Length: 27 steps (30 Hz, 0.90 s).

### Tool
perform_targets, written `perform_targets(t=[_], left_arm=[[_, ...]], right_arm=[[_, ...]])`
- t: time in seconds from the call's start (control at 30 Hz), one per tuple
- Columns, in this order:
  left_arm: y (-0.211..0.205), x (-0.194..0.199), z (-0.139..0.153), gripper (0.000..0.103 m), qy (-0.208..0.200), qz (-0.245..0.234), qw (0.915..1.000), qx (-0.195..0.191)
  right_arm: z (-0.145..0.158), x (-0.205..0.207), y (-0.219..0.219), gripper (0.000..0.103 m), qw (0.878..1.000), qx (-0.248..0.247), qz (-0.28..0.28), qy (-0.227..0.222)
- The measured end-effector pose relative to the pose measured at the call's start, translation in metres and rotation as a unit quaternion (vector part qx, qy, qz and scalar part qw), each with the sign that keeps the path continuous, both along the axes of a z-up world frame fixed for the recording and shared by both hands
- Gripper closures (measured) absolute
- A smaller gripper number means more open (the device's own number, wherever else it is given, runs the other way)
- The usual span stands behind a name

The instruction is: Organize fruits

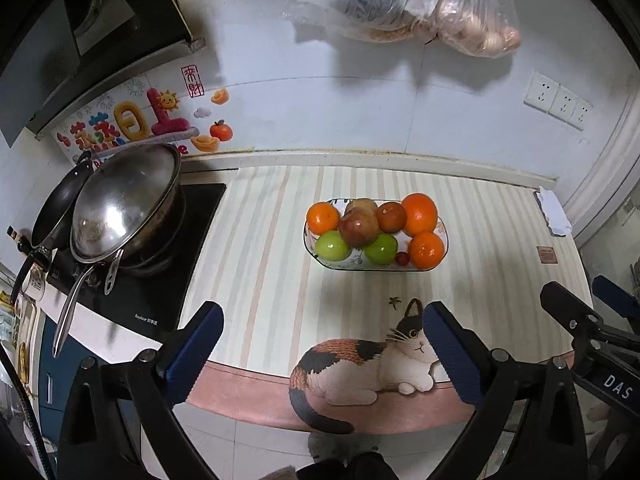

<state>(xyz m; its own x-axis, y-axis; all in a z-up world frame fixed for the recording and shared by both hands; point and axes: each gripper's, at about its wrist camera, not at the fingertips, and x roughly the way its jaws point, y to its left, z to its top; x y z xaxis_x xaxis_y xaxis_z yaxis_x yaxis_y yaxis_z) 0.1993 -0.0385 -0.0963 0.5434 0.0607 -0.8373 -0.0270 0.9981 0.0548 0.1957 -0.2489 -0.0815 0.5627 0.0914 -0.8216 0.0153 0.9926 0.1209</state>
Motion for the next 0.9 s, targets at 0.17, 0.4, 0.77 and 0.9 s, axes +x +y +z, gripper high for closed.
perform_targets(t=[0.17,0.4,0.77,0.9], left_arm=[[0.003,0.004,-0.006,0.001,0.007,0.002,1.0000,-0.001],[0.005,0.003,-0.006,0.001,0.009,-0.001,0.9999,-0.005],[0.006,0.002,-0.004,0.001,0.004,-0.003,1.0000,-0.007],[0.006,0.002,-0.003,0.001,0.003,-0.002,1.0000,-0.006]], right_arm=[[-0.013,0.007,0.003,0.004,1.000,0.001,0.003,0.014],[-0.015,0.006,0.008,0.004,1.000,-0.004,0.008,0.017],[-0.012,0.004,0.011,0.004,1.000,-0.005,0.010,0.016],[-0.012,0.004,0.011,0.004,1.000,-0.006,0.009,0.017]])
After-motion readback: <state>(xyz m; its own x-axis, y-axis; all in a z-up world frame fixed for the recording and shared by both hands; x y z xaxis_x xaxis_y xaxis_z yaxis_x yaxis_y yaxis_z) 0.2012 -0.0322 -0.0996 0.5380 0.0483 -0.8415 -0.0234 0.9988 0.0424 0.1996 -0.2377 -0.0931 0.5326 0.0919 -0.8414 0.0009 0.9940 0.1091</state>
